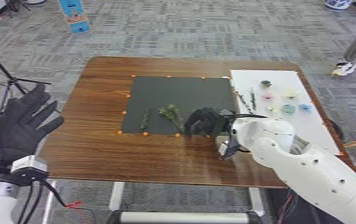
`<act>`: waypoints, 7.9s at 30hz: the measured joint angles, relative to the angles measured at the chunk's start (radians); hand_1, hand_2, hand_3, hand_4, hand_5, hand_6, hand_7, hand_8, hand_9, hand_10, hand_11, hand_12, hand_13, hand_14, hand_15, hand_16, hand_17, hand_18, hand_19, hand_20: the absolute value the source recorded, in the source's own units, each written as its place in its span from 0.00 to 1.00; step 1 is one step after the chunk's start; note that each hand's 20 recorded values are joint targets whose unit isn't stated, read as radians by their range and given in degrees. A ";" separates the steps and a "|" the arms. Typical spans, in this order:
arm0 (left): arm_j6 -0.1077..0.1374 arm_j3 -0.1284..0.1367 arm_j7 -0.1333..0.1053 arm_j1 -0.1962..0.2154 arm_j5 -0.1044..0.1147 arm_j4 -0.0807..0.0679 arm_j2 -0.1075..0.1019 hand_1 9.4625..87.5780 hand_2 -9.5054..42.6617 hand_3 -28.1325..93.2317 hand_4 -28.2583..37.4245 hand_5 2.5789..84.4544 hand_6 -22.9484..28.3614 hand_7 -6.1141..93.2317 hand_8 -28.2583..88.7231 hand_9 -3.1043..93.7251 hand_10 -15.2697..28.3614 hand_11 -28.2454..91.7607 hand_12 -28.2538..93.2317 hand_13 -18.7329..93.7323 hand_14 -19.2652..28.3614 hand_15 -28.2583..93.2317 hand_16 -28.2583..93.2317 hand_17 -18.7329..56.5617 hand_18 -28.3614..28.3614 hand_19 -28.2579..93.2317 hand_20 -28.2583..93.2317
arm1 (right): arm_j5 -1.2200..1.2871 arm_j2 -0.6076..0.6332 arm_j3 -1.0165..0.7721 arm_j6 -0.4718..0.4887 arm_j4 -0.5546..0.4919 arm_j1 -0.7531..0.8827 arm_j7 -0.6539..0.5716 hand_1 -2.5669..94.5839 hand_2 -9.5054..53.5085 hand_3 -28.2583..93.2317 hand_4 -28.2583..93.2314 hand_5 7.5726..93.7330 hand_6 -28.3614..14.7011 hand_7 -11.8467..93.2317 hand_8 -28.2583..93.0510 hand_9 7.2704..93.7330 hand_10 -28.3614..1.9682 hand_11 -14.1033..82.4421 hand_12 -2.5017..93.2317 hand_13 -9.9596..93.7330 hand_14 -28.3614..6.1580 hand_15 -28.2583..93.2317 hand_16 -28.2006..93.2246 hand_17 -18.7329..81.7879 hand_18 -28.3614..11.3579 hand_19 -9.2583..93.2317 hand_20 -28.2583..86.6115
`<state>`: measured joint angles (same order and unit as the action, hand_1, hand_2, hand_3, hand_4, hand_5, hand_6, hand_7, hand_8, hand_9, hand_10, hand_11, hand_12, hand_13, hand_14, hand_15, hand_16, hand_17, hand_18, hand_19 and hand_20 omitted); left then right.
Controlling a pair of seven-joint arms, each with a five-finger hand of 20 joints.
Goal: Arrange flowers
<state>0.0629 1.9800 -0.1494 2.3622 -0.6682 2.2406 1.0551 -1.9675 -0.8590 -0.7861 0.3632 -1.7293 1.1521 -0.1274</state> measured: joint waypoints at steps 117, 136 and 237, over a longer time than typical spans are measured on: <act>0.000 0.007 0.003 0.014 0.005 0.001 0.010 0.23 0.10 0.67 0.00 0.28 0.49 0.21 0.18 0.22 0.56 0.31 0.39 0.30 0.67 0.31 0.29 0.07 0.95 0.56 0.28 | -0.150 0.161 0.119 -0.223 -0.019 -0.054 -0.609 0.18 0.00 0.78 0.00 0.84 0.64 0.42 0.14 0.94 0.63 0.68 0.40 0.91 0.70 0.89 0.55 0.77 0.20 1.00 0.88; -0.001 0.002 0.005 0.008 0.006 -0.001 0.003 0.23 0.11 0.66 0.00 0.28 0.49 0.21 0.17 0.22 0.56 0.31 0.39 0.30 0.67 0.31 0.29 0.07 0.95 0.56 0.28 | -0.131 0.032 0.326 -0.256 0.255 -0.303 -0.651 0.33 0.00 0.85 0.01 0.82 0.65 0.42 0.15 0.93 0.66 0.69 0.40 0.91 0.71 0.89 0.55 0.76 0.22 1.00 0.88; 0.000 0.004 0.009 0.017 0.011 0.000 0.012 0.21 0.13 0.69 0.00 0.28 0.50 0.21 0.17 0.22 0.56 0.31 0.39 0.30 0.67 0.31 0.29 0.07 0.95 0.56 0.28 | -0.295 0.161 0.046 -0.522 0.010 -0.032 -0.503 0.34 0.00 0.93 0.00 0.37 0.56 0.36 0.15 0.36 0.45 0.53 0.34 0.48 0.43 0.86 0.47 0.38 0.12 0.83 0.73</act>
<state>0.0627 1.9842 -0.1408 2.3794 -0.6575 2.2410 1.0672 -2.2625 -0.6984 -0.7403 -0.1587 -1.7193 1.1199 -0.6304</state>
